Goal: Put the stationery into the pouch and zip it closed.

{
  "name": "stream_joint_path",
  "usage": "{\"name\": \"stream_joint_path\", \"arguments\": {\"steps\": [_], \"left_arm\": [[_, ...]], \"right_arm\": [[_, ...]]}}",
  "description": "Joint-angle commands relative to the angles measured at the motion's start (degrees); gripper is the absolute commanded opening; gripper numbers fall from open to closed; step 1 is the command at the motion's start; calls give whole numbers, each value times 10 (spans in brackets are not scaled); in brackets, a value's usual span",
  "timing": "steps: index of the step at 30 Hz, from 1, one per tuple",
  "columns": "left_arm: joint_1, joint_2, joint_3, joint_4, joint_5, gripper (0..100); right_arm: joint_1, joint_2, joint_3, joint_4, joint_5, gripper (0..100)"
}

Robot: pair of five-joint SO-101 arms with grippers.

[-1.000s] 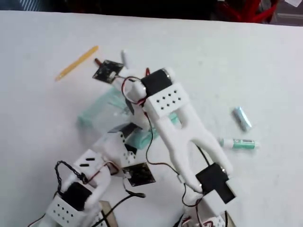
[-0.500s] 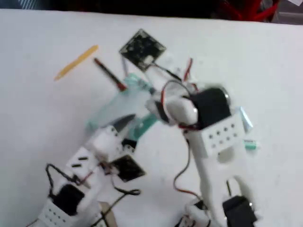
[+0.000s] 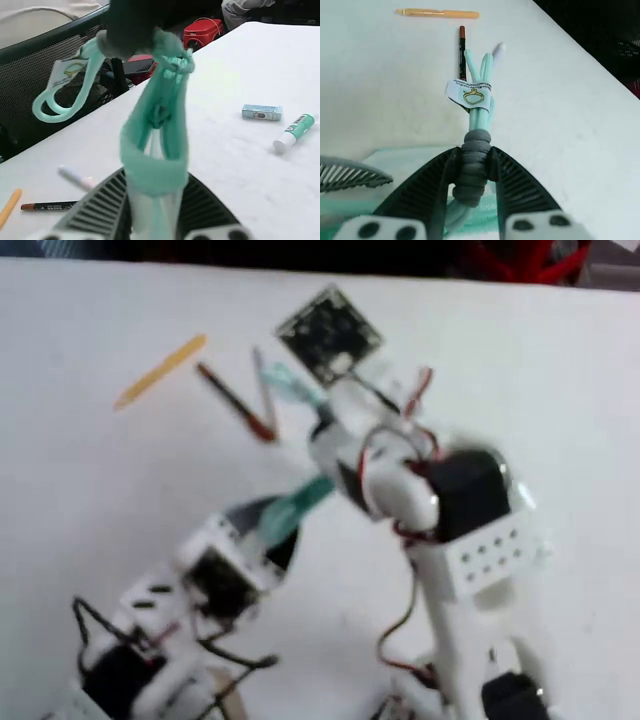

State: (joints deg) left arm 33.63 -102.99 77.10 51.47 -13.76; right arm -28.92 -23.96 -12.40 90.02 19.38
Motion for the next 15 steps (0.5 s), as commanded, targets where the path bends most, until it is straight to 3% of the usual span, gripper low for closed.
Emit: {"name": "stream_joint_path", "arguments": {"steps": [1, 7, 15], "left_arm": [[13, 5, -14, 9, 9, 24], [13, 5, -2, 9, 7, 24], [-28, 5, -2, 8, 11, 24]], "right_arm": [[7, -13, 16, -64, -11, 19], [44, -10, 30, -133, -12, 19], [145, -7, 84, -204, -8, 19]]}}
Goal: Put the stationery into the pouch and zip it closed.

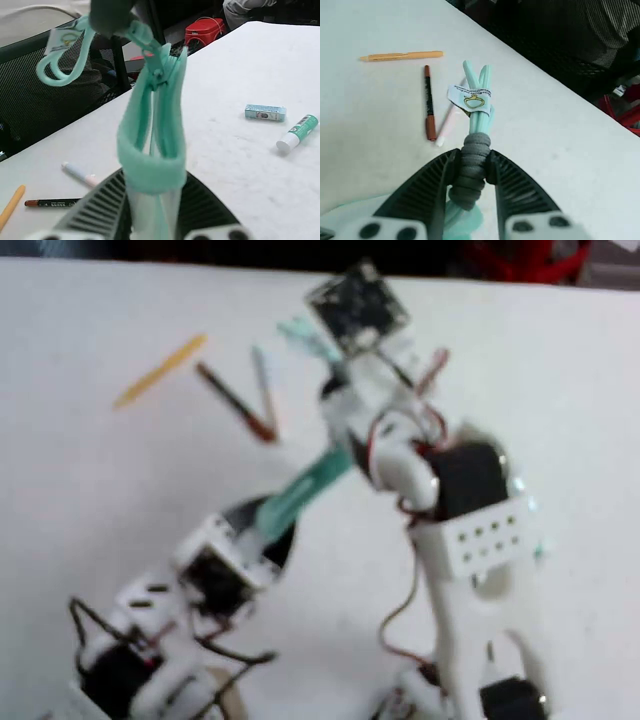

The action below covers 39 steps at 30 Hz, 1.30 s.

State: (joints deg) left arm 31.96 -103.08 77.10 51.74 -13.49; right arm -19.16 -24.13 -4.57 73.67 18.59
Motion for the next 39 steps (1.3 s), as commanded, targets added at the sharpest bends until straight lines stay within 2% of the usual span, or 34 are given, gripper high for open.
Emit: {"name": "stream_joint_path", "arguments": {"steps": [1, 8, 12, 15, 18, 21, 25, 27, 30, 35, 39], "left_arm": [[-11, 6, -2, 5, 8, 24], [-11, 6, -2, 5, 8, 24], [-11, 6, -2, 5, 8, 24], [-12, 6, -2, 4, 8, 24], [-44, 6, 6, -25, 16, 24], [-83, 7, 14, -45, 60, 24], [-110, 7, 13, -44, 76, 24], [-121, 7, 12, -43, 76, 24], [-135, 7, 12, -43, 76, 24], [-170, 7, 18, -59, 73, 24], [-193, 6, 62, -115, 73, 24]], "right_arm": [[57, -6, 13, -48, 0, 19], [98, -6, 35, -60, 1, 19], [94, -11, 44, -56, 0, 19], [77, -12, 38, -10, -5, 32], [36, -28, 11, 82, -5, 176], [-8, -70, -38, 170, -1, 334], [-18, -134, -135, 240, 3, 328], [27, -141, -162, 246, 29, 297], [138, -121, -143, 245, 45, 271], [319, 0, -76, 207, 43, 270], [375, 118, -33, 145, 46, 269]]}}
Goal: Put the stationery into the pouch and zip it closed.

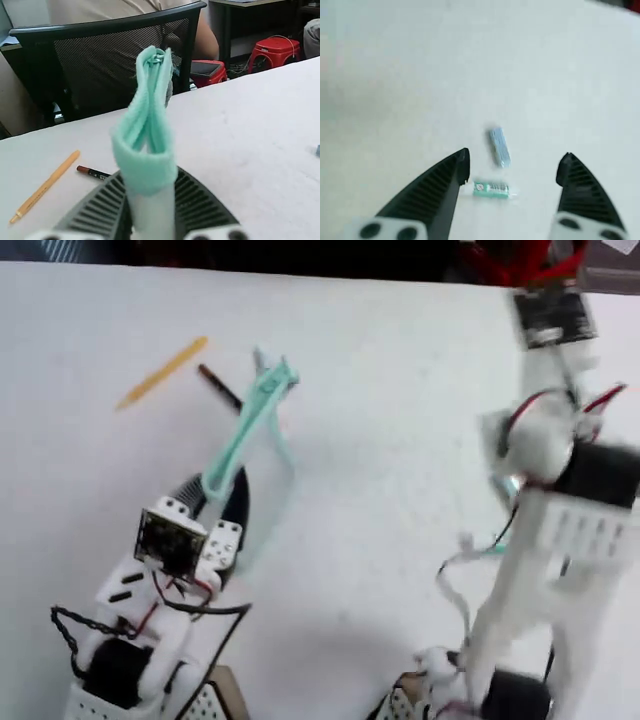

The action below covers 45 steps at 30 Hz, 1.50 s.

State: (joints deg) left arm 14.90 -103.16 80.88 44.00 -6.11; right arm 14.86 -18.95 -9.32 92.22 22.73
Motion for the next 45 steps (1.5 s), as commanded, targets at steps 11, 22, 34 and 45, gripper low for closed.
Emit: {"name": "stream_joint_path", "arguments": {"steps": [11, 22, 34, 45], "left_arm": [[-22, 7, 44, -51, -18, 24], [-20, 7, 31, -22, -9, 118], [-22, 7, 94, -98, 15, 139], [-22, 7, 95, -98, 19, 136]], "right_arm": [[43, 355, 43, -185, 217, 269], [54, 415, 47, -183, 275, 196], [62, 481, 33, -216, 280, 198], [48, 454, -68, -132, 273, 16]]}}
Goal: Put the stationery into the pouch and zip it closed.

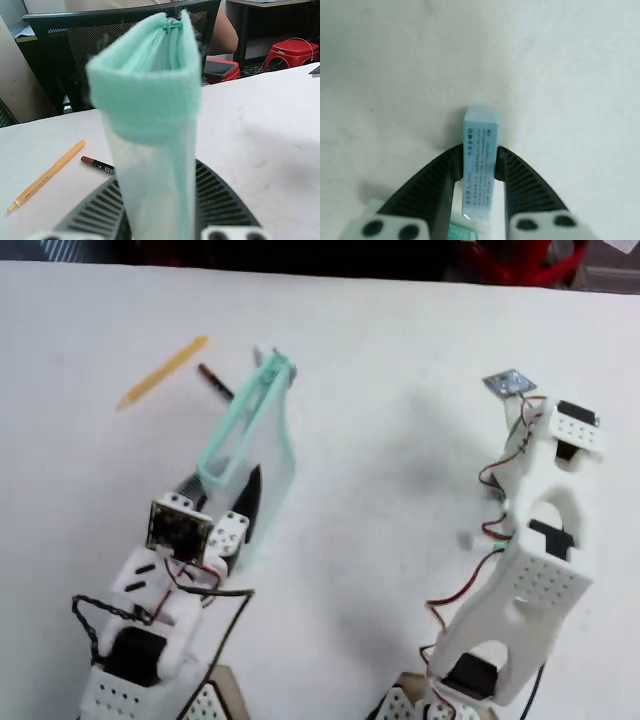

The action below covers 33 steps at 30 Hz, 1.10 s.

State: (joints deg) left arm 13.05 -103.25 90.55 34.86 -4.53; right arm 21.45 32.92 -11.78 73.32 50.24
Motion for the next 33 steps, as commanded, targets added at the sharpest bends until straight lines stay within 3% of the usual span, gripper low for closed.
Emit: {"name": "stream_joint_path", "arguments": {"steps": [1, 7, 10, 15, 21, 33], "left_arm": [[-4, 7, -2, -8, 4, 136], [-4, 7, -2, -8, 4, 138], [-4, 7, -2, -8, 4, 138], [-3, 7, -2, -8, 4, 139], [-3, 7, -1, -8, 4, 138], [-4, 7, -1, -8, 4, 138]], "right_arm": [[-26, -98, -58, 88, -12, 18], [-124, -380, -104, 216, -84, 19], [-223, -523, -104, 242, -127, 19], [-417, -681, -104, 218, -270, 19], [-583, -701, -95, 116, -431, 19], [-687, -727, 254, -298, -439, 19]]}}
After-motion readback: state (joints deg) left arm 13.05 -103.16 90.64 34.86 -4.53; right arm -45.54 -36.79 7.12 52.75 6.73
